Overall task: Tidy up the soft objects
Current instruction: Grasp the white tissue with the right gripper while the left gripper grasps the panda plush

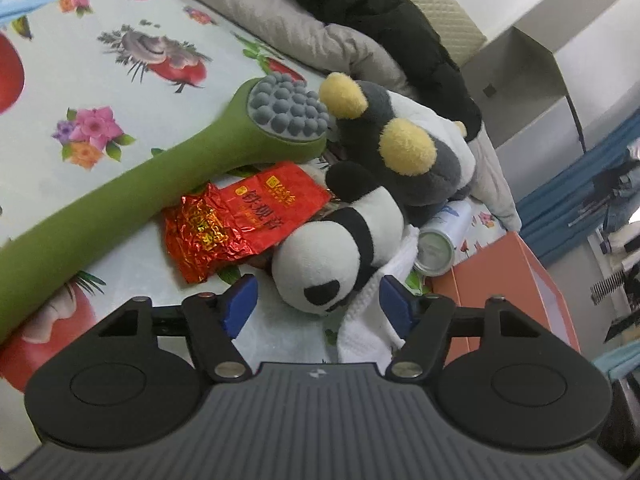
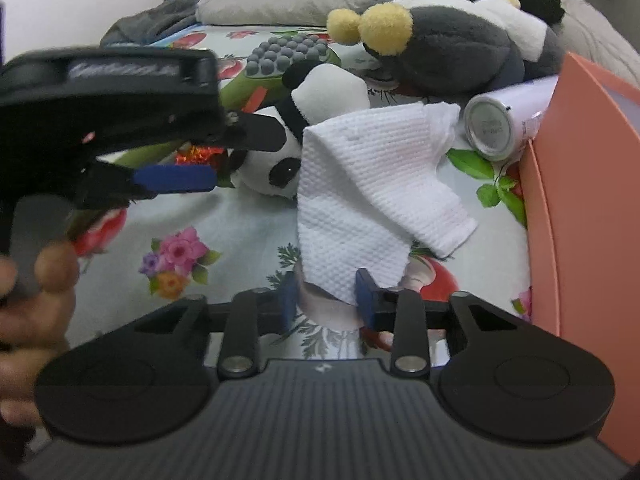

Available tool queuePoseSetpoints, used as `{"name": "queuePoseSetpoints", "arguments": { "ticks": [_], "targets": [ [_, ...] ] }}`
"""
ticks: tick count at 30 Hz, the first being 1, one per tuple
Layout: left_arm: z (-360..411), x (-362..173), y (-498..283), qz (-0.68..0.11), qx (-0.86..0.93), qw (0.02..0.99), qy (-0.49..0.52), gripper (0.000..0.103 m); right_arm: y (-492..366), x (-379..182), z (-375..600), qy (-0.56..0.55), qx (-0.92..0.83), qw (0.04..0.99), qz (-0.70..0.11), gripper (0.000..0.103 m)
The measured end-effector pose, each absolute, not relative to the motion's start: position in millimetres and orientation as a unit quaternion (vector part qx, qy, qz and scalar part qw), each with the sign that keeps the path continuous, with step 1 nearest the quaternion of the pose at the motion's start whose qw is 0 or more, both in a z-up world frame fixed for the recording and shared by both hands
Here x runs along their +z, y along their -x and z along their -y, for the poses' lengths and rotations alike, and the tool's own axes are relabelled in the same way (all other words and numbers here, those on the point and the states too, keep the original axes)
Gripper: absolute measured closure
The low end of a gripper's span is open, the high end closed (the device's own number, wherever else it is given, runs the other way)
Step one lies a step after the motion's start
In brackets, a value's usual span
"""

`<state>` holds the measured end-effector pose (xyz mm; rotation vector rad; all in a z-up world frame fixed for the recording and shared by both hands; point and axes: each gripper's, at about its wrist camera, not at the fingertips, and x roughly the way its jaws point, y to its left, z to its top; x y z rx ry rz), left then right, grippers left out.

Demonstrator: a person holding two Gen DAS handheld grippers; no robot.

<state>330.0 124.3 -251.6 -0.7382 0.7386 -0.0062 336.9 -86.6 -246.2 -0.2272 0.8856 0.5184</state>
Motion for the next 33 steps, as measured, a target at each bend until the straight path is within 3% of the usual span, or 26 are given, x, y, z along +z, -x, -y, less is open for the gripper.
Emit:
{"name": "queuePoseSetpoints", "arguments": {
  "ticks": [3,5,16,17,18,19,33],
  "targets": [
    [-123.9,-253.5,-333.6,-0.35,-0.008,0.867,0.356,0.048,-339.8,-245.0,90.3,0.102,0.247,0.864,-0.426,0.095],
    [-122.4,-254.3,-335.8,-0.355,-0.013,0.865,0.353,0.06,-339.1,-243.3,92.3,0.101,0.244,0.866,-0.424,0.099],
    [-111.1,-223.1,-296.0,-0.338,-0.002,0.884,0.323,0.07,-304.9,-217.2,104.9,0.112,0.239,0.88,-0.396,0.099],
    [-110.8,-220.0,-290.9,-0.339,0.0,0.886,0.317,0.074,-302.7,-213.3,107.2,0.114,0.238,0.881,-0.392,0.099],
    [-111.0,-217.1,-284.8,-0.34,0.001,0.887,0.311,0.088,-297.5,-208.1,109.7,0.119,0.237,0.883,-0.387,0.099],
    [-112.1,-215.3,-279.0,-0.343,0.001,0.886,0.311,0.094,-293.8,-204.7,112.1,0.121,0.236,0.884,-0.385,0.099],
    [-119.8,-212.3,-231.2,-0.37,-0.03,0.872,0.317,0.093,-238.8,-205.2,128.5,0.103,0.252,0.865,-0.421,0.097]
  ]
}}
